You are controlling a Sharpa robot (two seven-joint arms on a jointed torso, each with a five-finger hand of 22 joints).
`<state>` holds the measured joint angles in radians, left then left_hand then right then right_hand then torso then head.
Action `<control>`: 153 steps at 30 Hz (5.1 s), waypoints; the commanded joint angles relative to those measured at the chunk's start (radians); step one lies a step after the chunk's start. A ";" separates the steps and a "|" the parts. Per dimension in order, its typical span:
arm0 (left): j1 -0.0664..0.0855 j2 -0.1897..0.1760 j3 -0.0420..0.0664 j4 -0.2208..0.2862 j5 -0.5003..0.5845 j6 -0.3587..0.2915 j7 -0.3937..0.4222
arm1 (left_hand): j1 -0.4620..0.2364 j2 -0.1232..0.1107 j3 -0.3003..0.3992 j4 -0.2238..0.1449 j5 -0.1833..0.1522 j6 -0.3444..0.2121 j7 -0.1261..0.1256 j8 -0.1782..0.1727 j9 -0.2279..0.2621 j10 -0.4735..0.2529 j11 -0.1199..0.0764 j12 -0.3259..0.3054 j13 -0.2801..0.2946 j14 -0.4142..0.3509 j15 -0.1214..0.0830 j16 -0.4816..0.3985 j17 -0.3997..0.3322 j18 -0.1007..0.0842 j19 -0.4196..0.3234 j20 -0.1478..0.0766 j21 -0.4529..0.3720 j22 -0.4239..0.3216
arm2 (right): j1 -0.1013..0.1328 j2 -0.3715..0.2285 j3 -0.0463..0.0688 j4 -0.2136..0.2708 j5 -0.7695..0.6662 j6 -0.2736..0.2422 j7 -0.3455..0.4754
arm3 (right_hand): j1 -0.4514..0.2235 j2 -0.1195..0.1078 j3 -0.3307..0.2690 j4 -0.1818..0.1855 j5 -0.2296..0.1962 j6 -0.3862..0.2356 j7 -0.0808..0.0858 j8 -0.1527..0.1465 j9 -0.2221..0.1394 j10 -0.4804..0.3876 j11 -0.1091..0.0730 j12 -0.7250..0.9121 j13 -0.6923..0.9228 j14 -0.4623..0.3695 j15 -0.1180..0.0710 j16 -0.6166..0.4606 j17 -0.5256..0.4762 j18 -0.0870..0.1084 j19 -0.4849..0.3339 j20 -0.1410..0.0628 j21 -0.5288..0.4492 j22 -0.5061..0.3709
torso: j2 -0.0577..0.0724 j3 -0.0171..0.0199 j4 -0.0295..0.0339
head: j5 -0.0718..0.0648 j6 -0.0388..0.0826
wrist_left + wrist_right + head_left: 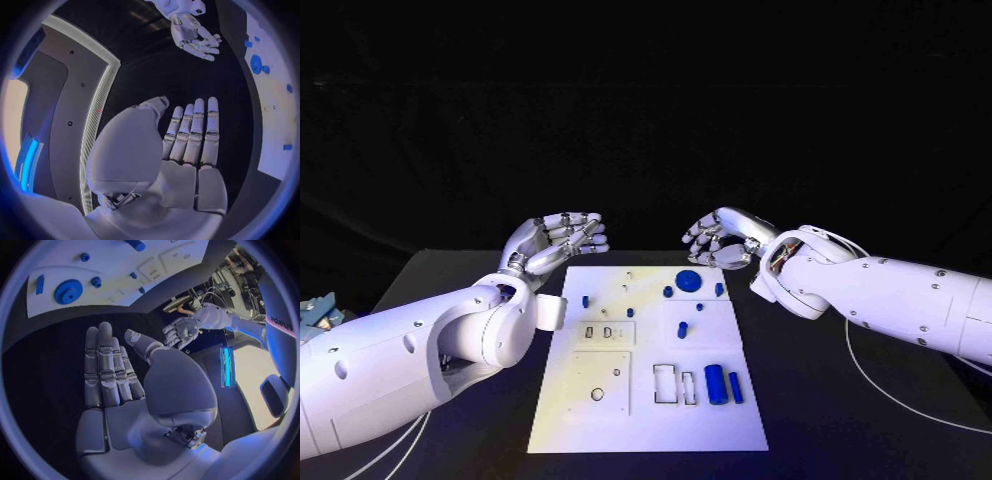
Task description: Assemble the parts on the task board
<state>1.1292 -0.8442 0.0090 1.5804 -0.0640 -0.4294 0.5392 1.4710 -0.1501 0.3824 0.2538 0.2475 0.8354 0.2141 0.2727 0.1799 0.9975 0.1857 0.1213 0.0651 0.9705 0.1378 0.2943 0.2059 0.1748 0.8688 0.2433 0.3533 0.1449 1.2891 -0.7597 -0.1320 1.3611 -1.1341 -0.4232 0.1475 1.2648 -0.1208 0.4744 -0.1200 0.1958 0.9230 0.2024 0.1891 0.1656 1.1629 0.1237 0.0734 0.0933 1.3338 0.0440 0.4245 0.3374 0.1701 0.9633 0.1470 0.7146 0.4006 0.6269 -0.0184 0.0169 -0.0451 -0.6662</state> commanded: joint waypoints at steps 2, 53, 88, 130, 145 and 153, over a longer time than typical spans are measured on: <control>0.002 -0.010 0.002 0.032 -0.006 0.010 0.018 | 0.000 -0.009 0.004 0.001 -0.005 0.004 0.028 0.003 0.001 0.003 0.000 -0.005 0.001 0.005 0.000 0.002 0.001 0.010 0.004 0.002 0.004 0.001 | 0.008 0.019 0.001 -0.010 -0.231 0.120 -0.133 | -0.010 -0.034 0.003 0.029 0.023 0.025 -0.025 0.022 0.018 0.013 -0.024 0.020 0.039 0.076 -0.031 0.258 0.202 0.013 0.072 -0.030 0.139 0.093 | 0.031 -0.0088 0.0060 | -0.001 0.002; 0.005 -0.041 0.028 0.080 0.018 0.025 0.003 | -0.005 -0.015 0.010 -0.002 -0.006 0.003 0.030 -0.001 -0.002 0.004 0.001 -0.014 0.000 0.003 0.001 -0.003 0.002 0.008 0.009 0.000 0.008 0.002 | 0.005 0.155 -0.001 -0.098 -0.434 0.244 -0.235 | 0.002 -0.043 0.031 0.083 0.004 0.004 -0.037 0.078 0.076 -0.112 -0.022 0.138 0.098 0.150 -0.027 0.842 0.711 -0.078 0.354 -0.025 0.586 0.714 | 0.110 -0.0282 0.0256 | -0.013 0.018; 0.005 -0.038 0.031 0.070 0.026 0.034 -0.007 | -0.012 -0.018 0.027 -0.012 -0.007 0.006 0.031 -0.006 -0.005 0.011 0.001 -0.029 0.000 0.011 -0.002 -0.007 0.009 0.009 0.038 -0.009 0.031 0.010 | -0.008 0.165 -0.003 -0.092 -0.441 0.017 -0.203 | 0.069 0.023 0.130 0.043 -0.085 0.086 -0.066 0.166 0.155 -0.023 -0.060 0.231 0.134 0.151 -0.057 0.897 0.740 -0.106 0.429 -0.051 0.688 0.878 | 0.123 -0.0284 0.0306 | -0.003 0.019; 0.006 -0.033 0.030 0.053 0.026 0.039 -0.014 | -0.037 -0.027 0.050 -0.025 -0.008 0.007 0.033 -0.016 -0.010 0.018 0.005 -0.052 0.000 -0.013 0.008 -0.036 0.012 0.003 -0.015 0.003 0.003 -0.008 | -0.022 0.361 -0.001 -0.320 -0.344 -0.040 -0.143 | 0.060 0.018 0.136 0.038 -0.085 0.069 -0.062 0.163 0.164 -0.037 -0.056 0.229 0.137 0.151 -0.054 0.903 0.742 -0.107 0.431 -0.050 0.693 0.887 | 0.137 -0.0285 0.0379 | 0.010 0.034; 0.013 -0.038 0.030 0.059 0.026 0.037 -0.016 | -0.038 -0.028 0.051 -0.025 -0.008 0.007 0.033 -0.017 -0.010 0.018 0.005 -0.053 0.000 -0.014 0.009 -0.037 0.012 0.004 -0.017 0.004 0.002 -0.009 | -0.023 0.378 0.000 -0.338 -0.344 -0.055 -0.142 | 0.056 0.015 0.137 0.037 -0.082 0.063 -0.060 0.162 0.166 -0.042 -0.054 0.228 0.138 0.151 -0.053 0.903 0.741 -0.107 0.429 -0.049 0.693 0.886 | 0.144 -0.0293 0.0347 | 0.014 0.037; 0.014 -0.035 0.030 0.056 0.026 0.039 -0.017 | -0.038 -0.028 0.051 -0.025 -0.008 0.007 0.033 -0.017 -0.010 0.018 0.005 -0.053 0.000 -0.014 0.009 -0.037 0.012 0.004 -0.017 0.004 0.002 -0.009 | -0.023 0.382 0.000 -0.336 -0.344 -0.036 -0.136 | 0.054 0.014 0.137 0.036 -0.081 0.061 -0.060 0.161 0.167 -0.045 -0.053 0.227 0.138 0.151 -0.052 0.904 0.742 -0.107 0.429 -0.049 0.693 0.887 | 0.145 -0.0295 0.0351 | 0.012 0.034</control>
<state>1.1412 -0.8813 0.0385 1.6355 -0.0400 -0.4083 0.5194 1.4421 -0.1790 0.4293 0.2289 0.2439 0.8351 0.2143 0.2609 0.1716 1.0083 0.1894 0.0726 0.0645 0.9613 0.1469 0.2624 0.2162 0.1703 0.8592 0.2449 0.3610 0.1366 1.2711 -0.3838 -0.1297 1.0226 -1.4729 -0.4907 -0.0001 1.3086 -0.1187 0.6097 -0.0789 0.1105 0.9910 0.1415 0.3518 0.3315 1.0997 0.0974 0.2995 0.1998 1.4665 -0.0075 1.3226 1.0790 0.0692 1.3876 0.0967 1.4036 1.2870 0.7707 -0.0477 0.0512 -0.0310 -0.6312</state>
